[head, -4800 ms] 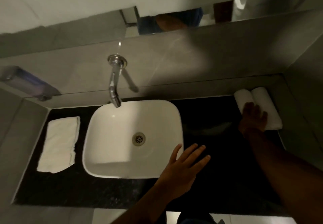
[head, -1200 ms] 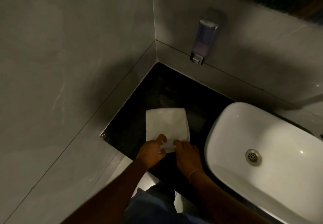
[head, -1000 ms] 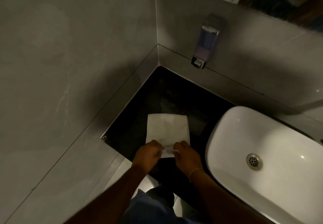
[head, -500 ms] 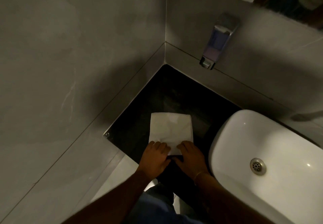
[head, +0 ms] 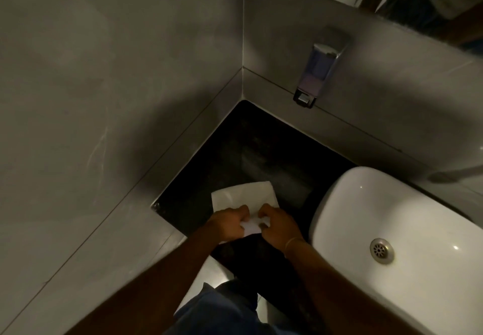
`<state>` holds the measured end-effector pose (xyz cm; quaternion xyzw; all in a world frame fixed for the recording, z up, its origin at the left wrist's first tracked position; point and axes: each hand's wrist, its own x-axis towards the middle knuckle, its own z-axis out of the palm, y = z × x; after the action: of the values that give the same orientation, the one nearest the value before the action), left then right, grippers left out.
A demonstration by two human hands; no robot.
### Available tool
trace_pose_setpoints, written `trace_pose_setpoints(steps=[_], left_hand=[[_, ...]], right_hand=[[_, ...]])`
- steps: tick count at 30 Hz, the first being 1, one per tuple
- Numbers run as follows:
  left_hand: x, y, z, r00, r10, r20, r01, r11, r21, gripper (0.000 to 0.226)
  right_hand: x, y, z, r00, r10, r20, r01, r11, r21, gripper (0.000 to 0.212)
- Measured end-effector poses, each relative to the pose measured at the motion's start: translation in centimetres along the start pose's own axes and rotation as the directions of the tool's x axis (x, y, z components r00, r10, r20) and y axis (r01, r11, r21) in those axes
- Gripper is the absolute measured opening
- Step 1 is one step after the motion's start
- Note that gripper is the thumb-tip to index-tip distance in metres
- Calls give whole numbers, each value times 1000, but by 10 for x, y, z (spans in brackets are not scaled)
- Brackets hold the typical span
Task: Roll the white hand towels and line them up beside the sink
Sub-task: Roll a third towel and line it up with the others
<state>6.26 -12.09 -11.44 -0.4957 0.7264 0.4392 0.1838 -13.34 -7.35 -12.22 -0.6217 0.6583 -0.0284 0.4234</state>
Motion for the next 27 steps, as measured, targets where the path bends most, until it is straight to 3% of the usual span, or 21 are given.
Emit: trace_pose_setpoints(steps=[2, 5, 7, 10, 12, 15, 17, 20, 24, 25, 27], left_hand=[[4, -3, -4, 999, -30, -25, 29, 999, -40, 34], [1, 3, 1, 975, -52, -218, 38, 997, -68, 26], [-2, 3, 13, 937, -8, -348, 10, 1000, 3, 26], [-4, -6, 25, 868, 60, -492, 15, 989, 147, 28], [-4, -11, 32, 868, 104, -485, 51, 953, 297, 34], [-9, -11, 42, 867, 188, -461, 23, 910, 414, 56], [-9, -15, 43, 877, 192, -440, 23, 899, 438, 71], [-7, -26, 28, 859, 205, -469, 11, 908, 418, 63], [-10, -37, -1, 898, 161, -410, -90, 978, 188, 50], [-12, -39, -4, 903, 177, -391, -111, 976, 187, 42], [-14, -41, -6, 900, 207, -384, -135, 969, 206, 36]], right_hand=[[6, 0, 4, 983, -67, -170, 39, 986, -164, 22], [6, 1, 8, 926, -195, -322, 78, 937, -342, 14], [3, 9, 14, 901, -327, -284, 184, 883, -431, 8], [-4, 22, 18, 929, -334, -158, 235, 865, -443, 46], [-4, 22, 18, 938, -326, -116, 237, 850, -471, 57], [6, 8, 11, 926, -340, -163, 217, 834, -507, 40], [12, -3, 4, 948, -278, -157, 166, 850, -501, 44], [13, -12, -3, 972, -206, -117, 146, 909, -391, 42], [14, -12, -15, 1000, -29, 9, 29, 995, -95, 27], [12, -11, -16, 1000, -17, 23, 18, 998, -68, 24], [10, -11, -13, 994, -94, -58, 80, 974, -211, 26]])
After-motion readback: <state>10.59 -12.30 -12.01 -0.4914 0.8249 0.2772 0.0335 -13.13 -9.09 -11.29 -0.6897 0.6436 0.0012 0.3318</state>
